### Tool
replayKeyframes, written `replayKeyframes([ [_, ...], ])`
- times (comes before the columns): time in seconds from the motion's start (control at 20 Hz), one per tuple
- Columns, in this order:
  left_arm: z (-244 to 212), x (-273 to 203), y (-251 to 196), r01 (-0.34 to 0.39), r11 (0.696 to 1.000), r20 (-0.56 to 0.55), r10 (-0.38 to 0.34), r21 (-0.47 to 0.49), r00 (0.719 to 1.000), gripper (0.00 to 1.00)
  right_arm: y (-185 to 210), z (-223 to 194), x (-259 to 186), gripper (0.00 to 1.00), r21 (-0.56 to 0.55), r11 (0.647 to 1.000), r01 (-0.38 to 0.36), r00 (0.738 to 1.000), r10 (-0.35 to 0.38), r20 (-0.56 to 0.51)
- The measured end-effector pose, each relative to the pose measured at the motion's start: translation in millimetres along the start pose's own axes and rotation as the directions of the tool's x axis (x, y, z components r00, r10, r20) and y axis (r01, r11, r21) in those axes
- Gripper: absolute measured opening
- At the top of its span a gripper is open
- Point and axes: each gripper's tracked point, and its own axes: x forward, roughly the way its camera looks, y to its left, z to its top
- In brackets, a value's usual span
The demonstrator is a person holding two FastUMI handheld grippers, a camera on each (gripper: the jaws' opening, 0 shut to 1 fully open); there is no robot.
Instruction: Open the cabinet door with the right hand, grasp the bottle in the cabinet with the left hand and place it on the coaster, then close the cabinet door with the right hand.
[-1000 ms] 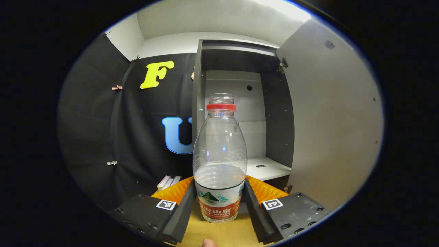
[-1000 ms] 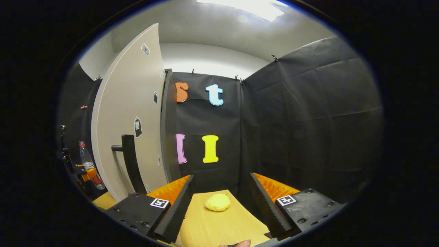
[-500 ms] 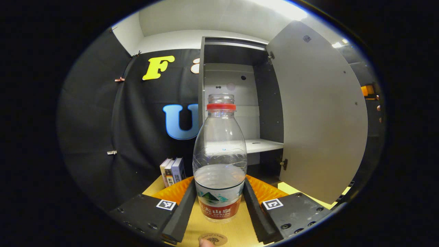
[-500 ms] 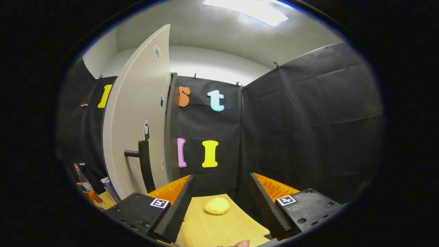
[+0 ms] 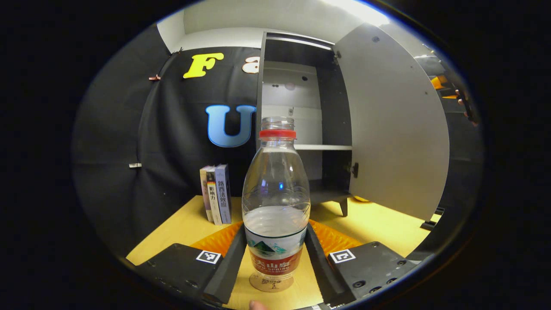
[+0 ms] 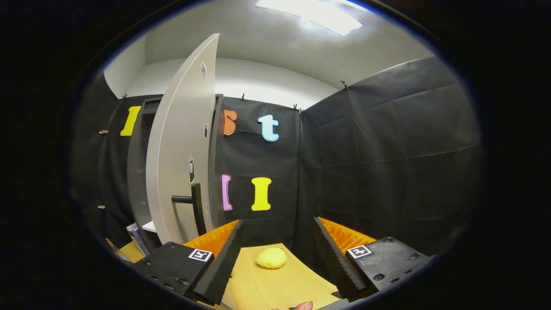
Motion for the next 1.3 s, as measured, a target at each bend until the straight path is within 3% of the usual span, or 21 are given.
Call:
replayKeyframes([
  [0.45, -66, 33, 3, 0.046, 0.998, -0.021, -0.045, 0.039, 0.999, 0.77, -13, 2, -16, 0.98, -0.018, 0.998, 0.067, 0.997, -0.068, -0.035],
  [1.25, -93, 41, 8, 0.043, 0.999, -0.074, -0.044, -0.011, 0.996, 0.81, -4, -6, -18, 0.99, -0.076, 0.994, 0.072, 0.995, -0.077, -0.064],
  [1.3, -91, 41, 6, 0.046, 0.999, -0.074, -0.048, -0.017, 0.996, 0.81, -6, -8, -19, 0.94, -0.077, 0.994, 0.073, 0.995, -0.079, -0.067],
])
